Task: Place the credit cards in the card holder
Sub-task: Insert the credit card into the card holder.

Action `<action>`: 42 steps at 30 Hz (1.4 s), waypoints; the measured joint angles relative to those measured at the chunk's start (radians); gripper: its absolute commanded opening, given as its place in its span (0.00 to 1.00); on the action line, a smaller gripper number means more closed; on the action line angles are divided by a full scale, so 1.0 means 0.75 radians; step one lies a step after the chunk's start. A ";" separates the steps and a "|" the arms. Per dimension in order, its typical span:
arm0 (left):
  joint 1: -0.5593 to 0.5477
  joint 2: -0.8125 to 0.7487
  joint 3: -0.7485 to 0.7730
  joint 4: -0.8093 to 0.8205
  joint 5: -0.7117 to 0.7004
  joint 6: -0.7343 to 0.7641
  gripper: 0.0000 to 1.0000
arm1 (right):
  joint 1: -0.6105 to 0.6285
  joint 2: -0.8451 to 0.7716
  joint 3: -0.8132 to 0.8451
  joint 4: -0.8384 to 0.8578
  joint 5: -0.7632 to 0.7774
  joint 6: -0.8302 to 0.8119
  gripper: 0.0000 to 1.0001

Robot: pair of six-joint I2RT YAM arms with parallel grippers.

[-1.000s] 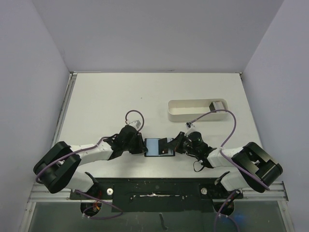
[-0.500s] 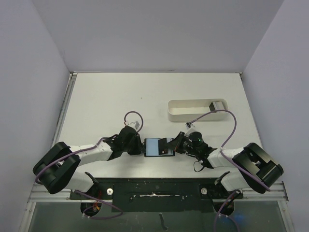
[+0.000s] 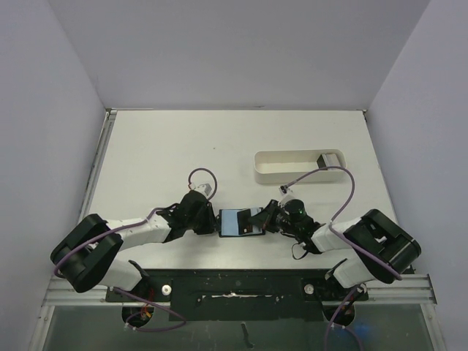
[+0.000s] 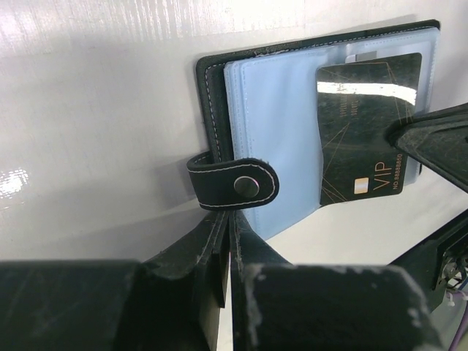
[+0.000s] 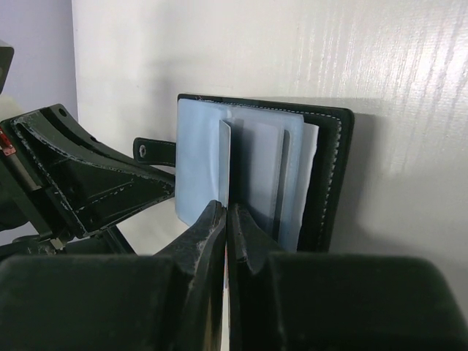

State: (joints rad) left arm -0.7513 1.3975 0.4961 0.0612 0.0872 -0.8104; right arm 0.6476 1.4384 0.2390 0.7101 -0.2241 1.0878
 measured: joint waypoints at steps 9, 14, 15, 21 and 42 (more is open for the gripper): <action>0.001 0.005 0.000 0.005 0.004 0.000 0.04 | -0.002 0.077 0.000 0.087 -0.006 0.020 0.01; 0.001 0.008 0.000 0.013 0.005 0.000 0.04 | -0.001 0.084 -0.028 0.141 0.005 0.051 0.00; 0.001 0.008 0.000 0.013 0.005 0.000 0.04 | -0.002 0.084 -0.032 0.139 0.010 0.056 0.00; 0.001 0.011 0.000 0.019 0.007 0.000 0.03 | 0.002 0.042 -0.051 0.127 0.037 0.064 0.00; 0.001 0.017 0.000 0.028 0.010 -0.001 0.03 | 0.081 -0.063 -0.055 0.005 0.172 0.062 0.00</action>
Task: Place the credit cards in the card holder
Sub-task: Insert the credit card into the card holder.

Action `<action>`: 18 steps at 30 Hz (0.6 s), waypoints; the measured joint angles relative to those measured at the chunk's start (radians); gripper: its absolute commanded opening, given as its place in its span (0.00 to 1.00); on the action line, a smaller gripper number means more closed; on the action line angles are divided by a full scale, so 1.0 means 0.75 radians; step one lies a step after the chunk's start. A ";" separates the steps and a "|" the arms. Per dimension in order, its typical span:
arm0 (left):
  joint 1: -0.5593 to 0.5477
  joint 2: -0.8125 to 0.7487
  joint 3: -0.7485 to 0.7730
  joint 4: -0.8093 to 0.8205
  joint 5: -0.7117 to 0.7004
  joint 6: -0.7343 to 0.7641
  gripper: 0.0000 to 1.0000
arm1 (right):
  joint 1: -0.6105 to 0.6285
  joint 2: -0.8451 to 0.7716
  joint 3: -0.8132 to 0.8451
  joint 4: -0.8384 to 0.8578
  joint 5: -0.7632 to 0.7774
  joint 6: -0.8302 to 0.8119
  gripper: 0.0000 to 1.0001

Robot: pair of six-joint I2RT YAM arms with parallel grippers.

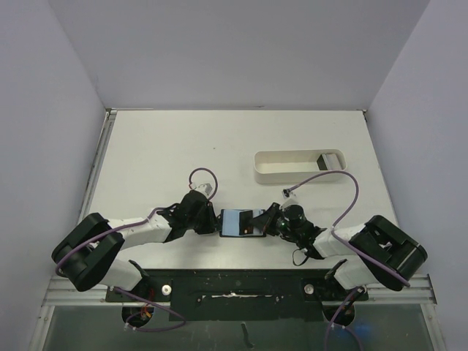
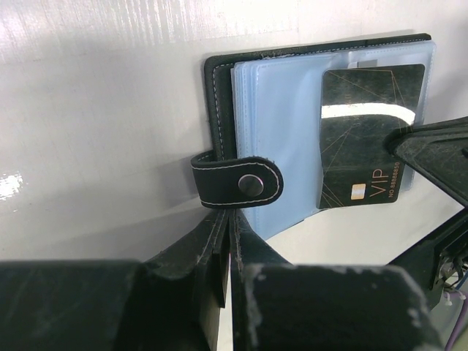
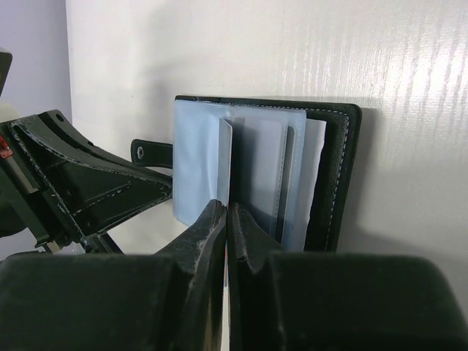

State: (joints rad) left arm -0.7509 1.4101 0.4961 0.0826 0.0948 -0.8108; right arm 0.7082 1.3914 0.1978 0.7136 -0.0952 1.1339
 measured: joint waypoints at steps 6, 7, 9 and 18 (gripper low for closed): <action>0.000 0.004 0.000 0.008 0.004 -0.001 0.03 | 0.020 -0.037 0.000 -0.042 0.035 -0.002 0.00; 0.000 0.006 0.000 0.011 0.004 -0.001 0.03 | 0.023 -0.040 0.000 -0.047 0.042 -0.002 0.00; 0.000 0.007 0.000 0.014 0.005 -0.002 0.03 | 0.028 -0.044 -0.001 -0.052 0.053 -0.002 0.00; 0.000 0.019 -0.001 0.037 0.010 -0.011 0.03 | 0.036 -0.067 -0.016 -0.059 0.075 -0.001 0.00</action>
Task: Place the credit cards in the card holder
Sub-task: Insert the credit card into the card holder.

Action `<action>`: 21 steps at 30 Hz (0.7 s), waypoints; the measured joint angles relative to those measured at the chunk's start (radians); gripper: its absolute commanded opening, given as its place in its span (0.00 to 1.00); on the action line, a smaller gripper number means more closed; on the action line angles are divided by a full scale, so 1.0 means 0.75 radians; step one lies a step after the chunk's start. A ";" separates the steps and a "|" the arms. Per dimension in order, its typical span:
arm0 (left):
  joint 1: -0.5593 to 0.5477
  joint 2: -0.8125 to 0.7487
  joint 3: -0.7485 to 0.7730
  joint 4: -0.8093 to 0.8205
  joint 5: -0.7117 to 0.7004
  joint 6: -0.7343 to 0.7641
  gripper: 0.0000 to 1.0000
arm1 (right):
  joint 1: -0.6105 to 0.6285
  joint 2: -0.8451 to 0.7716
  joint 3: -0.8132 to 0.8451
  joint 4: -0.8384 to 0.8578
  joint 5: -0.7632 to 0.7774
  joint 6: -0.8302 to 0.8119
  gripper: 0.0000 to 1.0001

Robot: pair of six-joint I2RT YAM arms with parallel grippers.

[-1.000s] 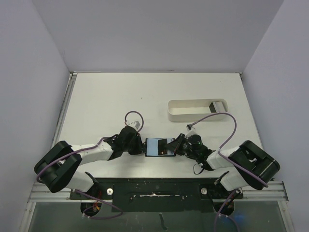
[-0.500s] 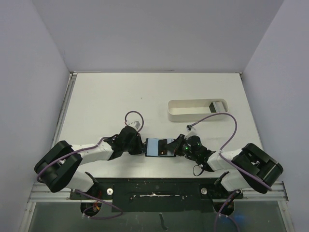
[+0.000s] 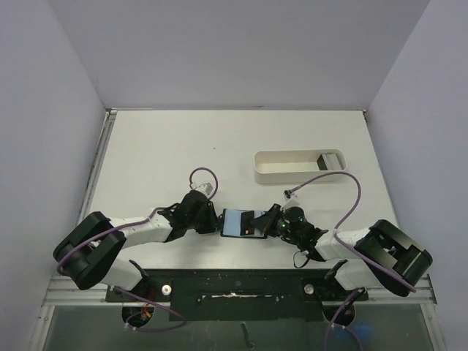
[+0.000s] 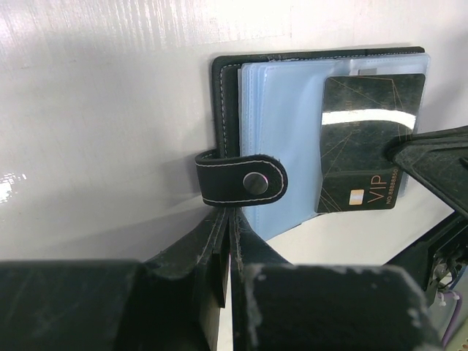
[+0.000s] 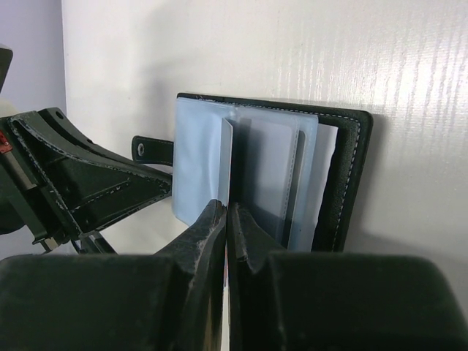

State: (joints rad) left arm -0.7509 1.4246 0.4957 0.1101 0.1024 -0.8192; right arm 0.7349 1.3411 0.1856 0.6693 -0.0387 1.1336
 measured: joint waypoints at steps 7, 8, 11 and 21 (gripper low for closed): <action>0.000 0.001 -0.002 0.006 0.000 -0.010 0.03 | 0.000 -0.046 -0.002 -0.040 0.001 -0.001 0.00; -0.001 0.001 -0.003 0.008 0.000 -0.010 0.03 | 0.000 -0.058 -0.002 -0.052 0.002 -0.001 0.00; -0.001 0.001 -0.004 0.009 0.000 -0.010 0.03 | 0.001 -0.085 -0.002 -0.079 0.004 -0.001 0.00; 0.000 0.008 -0.004 0.019 0.004 -0.013 0.03 | 0.001 -0.068 -0.007 -0.079 0.006 0.009 0.00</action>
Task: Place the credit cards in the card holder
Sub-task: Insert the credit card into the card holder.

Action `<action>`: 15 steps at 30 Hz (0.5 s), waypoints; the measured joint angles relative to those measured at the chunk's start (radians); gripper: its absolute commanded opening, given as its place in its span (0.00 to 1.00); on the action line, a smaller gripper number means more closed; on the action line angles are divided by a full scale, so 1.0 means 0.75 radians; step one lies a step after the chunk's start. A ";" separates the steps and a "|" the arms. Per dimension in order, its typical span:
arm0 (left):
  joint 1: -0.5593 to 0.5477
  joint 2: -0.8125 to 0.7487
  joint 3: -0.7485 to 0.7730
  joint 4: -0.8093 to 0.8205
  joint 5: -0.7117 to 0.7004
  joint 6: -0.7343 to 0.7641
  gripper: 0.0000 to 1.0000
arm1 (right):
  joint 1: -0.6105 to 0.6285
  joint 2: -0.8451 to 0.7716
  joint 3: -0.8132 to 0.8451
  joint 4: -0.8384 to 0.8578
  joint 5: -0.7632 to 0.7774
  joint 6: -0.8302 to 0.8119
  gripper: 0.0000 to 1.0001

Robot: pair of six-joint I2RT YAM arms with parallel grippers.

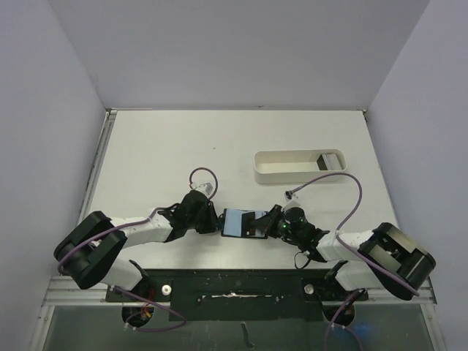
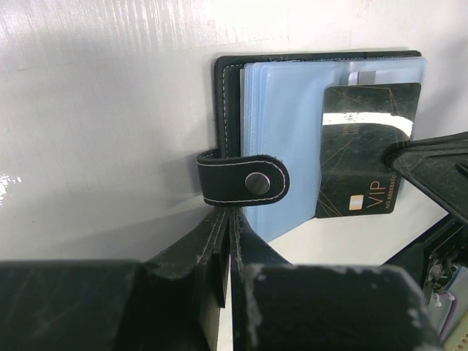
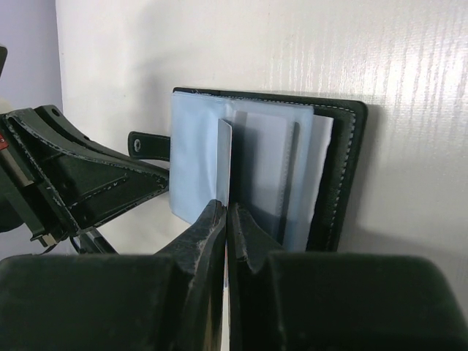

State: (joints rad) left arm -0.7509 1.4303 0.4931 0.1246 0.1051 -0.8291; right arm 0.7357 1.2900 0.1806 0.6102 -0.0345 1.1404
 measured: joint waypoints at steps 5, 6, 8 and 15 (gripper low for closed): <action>0.000 0.001 0.000 0.002 0.001 -0.002 0.03 | 0.000 0.060 -0.002 0.058 -0.002 0.019 0.00; 0.000 0.001 0.000 0.002 0.001 -0.002 0.03 | 0.000 0.075 -0.002 0.076 -0.002 0.027 0.00; 0.000 0.001 0.000 0.003 0.001 -0.002 0.03 | 0.000 0.094 -0.002 0.100 -0.003 0.034 0.00; 0.000 0.006 0.000 0.011 0.003 -0.002 0.03 | -0.001 0.135 -0.029 0.194 0.002 0.086 0.00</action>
State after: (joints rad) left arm -0.7509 1.4345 0.4931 0.1329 0.1074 -0.8307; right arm 0.7353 1.3911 0.1589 0.7559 -0.0334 1.2053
